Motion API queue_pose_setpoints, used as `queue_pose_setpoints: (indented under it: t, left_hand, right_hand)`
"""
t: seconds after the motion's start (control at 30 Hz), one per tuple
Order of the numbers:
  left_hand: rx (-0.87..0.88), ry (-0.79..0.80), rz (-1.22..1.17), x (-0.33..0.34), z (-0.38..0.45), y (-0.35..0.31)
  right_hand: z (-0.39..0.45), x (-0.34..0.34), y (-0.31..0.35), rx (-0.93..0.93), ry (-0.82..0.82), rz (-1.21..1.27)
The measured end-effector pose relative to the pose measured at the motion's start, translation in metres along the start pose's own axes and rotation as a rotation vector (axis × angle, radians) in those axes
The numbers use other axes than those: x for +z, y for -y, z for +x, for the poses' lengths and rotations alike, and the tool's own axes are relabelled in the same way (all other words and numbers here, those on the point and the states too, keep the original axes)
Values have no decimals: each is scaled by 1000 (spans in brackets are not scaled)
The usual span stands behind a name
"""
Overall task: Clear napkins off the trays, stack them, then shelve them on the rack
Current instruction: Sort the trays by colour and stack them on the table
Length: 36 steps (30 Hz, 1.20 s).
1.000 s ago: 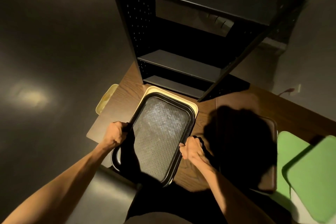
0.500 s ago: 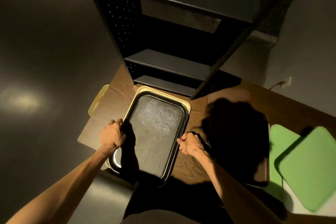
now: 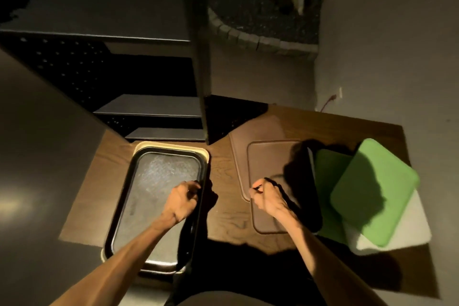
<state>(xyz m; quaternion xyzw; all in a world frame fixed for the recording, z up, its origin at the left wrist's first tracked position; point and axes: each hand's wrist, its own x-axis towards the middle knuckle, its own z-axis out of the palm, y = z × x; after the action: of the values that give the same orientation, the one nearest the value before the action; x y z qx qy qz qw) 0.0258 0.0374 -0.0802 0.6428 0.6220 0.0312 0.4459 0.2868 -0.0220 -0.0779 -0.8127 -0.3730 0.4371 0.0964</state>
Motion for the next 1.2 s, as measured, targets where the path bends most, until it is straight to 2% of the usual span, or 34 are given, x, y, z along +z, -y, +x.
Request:
queue_pose_setpoints:
  t: [0.07,0.17,0.33,0.4,0.5,0.57,0.77,1.0,1.1,1.2]
  left_hand:
    - [14,40,5,20,0,-21]
    - [21,91,9,47,-2,-48]
    - [-25,70,-60,86,-2,-79]
    - [-77,109,-162,102,0,-89]
    - [-256,242,-419,122,-3,-104]
    - [-357,270,-504,134,-5,-111]
    - [-515,190,-584,149,-6,-119]
    - [-446,226,-738,145,-9,-129]
    - [-436,210,-744,145,-10,-133]
    - [-446,211,-738,143,-13,-135]
  right_hand:
    - [-1,-19,-22,36,-72,105]
    - [-3,-44,-54,9,-36,78]
    - [-5,-82,-103,76,-81,239]
    - [-7,-94,-121,99,-164,229]
    - [-14,-111,-147,94,-424,58]
    - [-16,-117,-163,60,-501,-68]
    - [-15,-120,-180,38,-438,-351]
    - [-10,-118,-199,-21,-407,-477]
    - [-13,-121,-202,-5,-373,-568]
    - [-13,-124,-200,-79,-338,-631]
